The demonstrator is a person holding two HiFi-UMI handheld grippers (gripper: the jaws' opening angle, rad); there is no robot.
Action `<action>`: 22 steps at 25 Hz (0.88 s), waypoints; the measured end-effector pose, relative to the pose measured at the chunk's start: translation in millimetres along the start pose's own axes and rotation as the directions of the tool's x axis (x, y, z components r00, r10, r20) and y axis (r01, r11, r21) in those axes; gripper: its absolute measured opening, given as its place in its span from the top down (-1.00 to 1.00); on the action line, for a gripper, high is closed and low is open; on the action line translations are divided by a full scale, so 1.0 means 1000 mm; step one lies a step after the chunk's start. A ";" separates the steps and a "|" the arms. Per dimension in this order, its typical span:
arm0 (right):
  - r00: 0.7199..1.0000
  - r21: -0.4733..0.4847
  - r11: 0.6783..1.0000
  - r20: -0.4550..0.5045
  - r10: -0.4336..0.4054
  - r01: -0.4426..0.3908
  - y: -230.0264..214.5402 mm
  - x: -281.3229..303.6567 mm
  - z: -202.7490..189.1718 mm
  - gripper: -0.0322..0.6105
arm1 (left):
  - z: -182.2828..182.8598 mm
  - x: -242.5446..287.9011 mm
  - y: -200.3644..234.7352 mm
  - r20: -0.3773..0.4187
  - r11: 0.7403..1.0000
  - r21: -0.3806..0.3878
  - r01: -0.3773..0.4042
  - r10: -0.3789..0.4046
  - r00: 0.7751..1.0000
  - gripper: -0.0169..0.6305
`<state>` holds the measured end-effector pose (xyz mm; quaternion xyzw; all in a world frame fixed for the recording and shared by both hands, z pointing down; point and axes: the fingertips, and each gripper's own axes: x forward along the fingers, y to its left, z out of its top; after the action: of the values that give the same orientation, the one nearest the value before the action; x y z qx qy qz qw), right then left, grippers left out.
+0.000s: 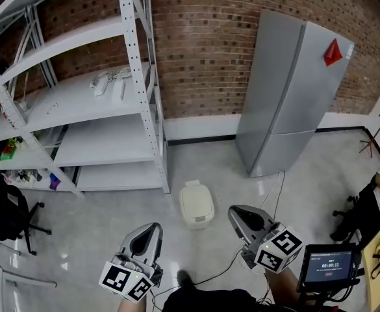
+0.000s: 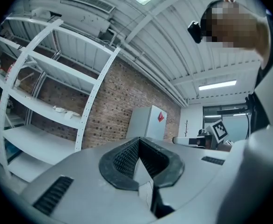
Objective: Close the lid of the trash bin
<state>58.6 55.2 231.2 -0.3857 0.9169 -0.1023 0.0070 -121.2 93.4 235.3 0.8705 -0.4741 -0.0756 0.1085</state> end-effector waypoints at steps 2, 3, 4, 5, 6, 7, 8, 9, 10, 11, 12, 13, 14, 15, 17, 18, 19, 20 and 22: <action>1.000 0.003 1.000 0.009 0.013 -0.013 0.001 -0.028 -0.002 0.88 | -0.002 -0.008 -0.026 0.005 1.000 0.011 -0.014 0.014 1.000 0.97; 1.000 0.004 1.000 0.011 0.019 -0.019 0.000 -0.043 -0.003 0.88 | -0.002 -0.011 -0.041 0.009 1.000 0.012 -0.019 0.019 1.000 0.97; 1.000 0.005 1.000 0.009 0.024 -0.024 -0.001 -0.059 -0.004 0.88 | -0.003 -0.014 -0.056 0.012 1.000 0.012 -0.023 0.023 1.000 0.97; 1.000 0.005 1.000 0.007 0.028 -0.028 -0.002 -0.075 -0.006 0.88 | -0.006 -0.018 -0.072 0.010 1.000 0.010 -0.027 0.027 1.000 0.97; 1.000 0.004 1.000 0.003 0.030 -0.030 -0.003 -0.093 -0.008 0.88 | -0.010 -0.021 -0.089 0.005 0.999 0.009 -0.032 0.032 0.999 0.97; 1.000 0.005 1.000 -0.001 0.030 -0.030 -0.006 -0.109 -0.011 0.88 | -0.015 -0.025 -0.105 -0.002 0.999 0.009 -0.037 0.037 0.999 0.97; 1.000 0.009 1.000 -0.006 0.026 -0.026 -0.008 -0.125 -0.013 0.88 | -0.020 -0.028 -0.120 -0.012 0.999 0.007 -0.042 0.042 0.999 0.97; 1.000 0.019 1.000 -0.012 0.022 -0.022 -0.011 -0.140 -0.017 0.88 | -0.025 -0.033 -0.135 -0.023 0.999 0.004 -0.047 0.047 0.999 0.97; 1.000 0.032 0.999 -0.016 0.020 -0.019 -0.011 -0.154 -0.021 0.88 | -0.030 -0.039 -0.149 -0.036 0.999 0.002 -0.052 0.052 0.998 0.97; 1.000 0.046 0.999 -0.018 0.019 -0.019 -0.010 -0.166 -0.024 0.88 | -0.034 -0.047 -0.161 -0.046 0.998 0.004 -0.057 0.057 0.997 0.97; 1.000 0.055 0.998 -0.017 0.020 -0.019 -0.007 -0.176 -0.027 0.88 | -0.037 -0.056 -0.171 -0.053 0.998 0.009 -0.063 0.064 0.997 0.97; 1.000 0.061 0.998 -0.011 0.022 -0.021 -0.003 -0.184 -0.029 0.88 | -0.038 -0.065 -0.178 -0.058 0.997 0.015 -0.072 0.073 0.996 0.97; 1.000 0.063 0.998 -0.003 0.025 -0.025 0.001 -0.190 -0.030 0.88 | -0.039 -0.074 -0.183 -0.061 0.997 0.018 -0.082 0.083 0.995 0.97; 1.000 0.063 0.998 0.006 0.029 -0.029 0.007 -0.195 -0.030 0.88 | -0.040 -0.083 -0.188 -0.063 0.996 0.018 -0.089 0.090 0.994 0.97; 0.999 0.060 0.998 0.017 0.035 -0.036 0.019 -0.205 -0.030 0.88 | -0.043 -0.099 -0.197 -0.067 0.995 0.019 -0.096 0.097 0.993 0.97; 0.999 0.056 0.998 0.021 0.037 -0.038 0.026 -0.210 -0.030 0.88 | -0.044 -0.106 -0.201 -0.067 0.995 0.020 -0.096 0.098 0.993 0.97; 0.999 0.052 0.998 0.026 0.038 -0.040 0.033 -0.215 -0.029 0.88 | -0.045 -0.114 -0.204 -0.065 0.995 0.019 -0.095 0.096 0.993 0.97; 0.999 0.047 0.998 0.029 0.040 -0.042 0.043 -0.220 -0.029 0.88 | -0.046 -0.121 -0.207 -0.061 0.996 0.017 -0.091 0.092 0.994 0.97; 0.999 0.030 0.999 0.028 0.038 -0.039 0.066 -0.231 -0.032 0.88 | -0.045 -0.142 -0.213 -0.043 0.997 0.018 -0.076 0.077 0.996 0.97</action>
<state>171.6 269.6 234.7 -0.3693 0.9223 -0.1111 0.0273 -14.7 330.4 227.7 0.8541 -0.5050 -0.0484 0.1147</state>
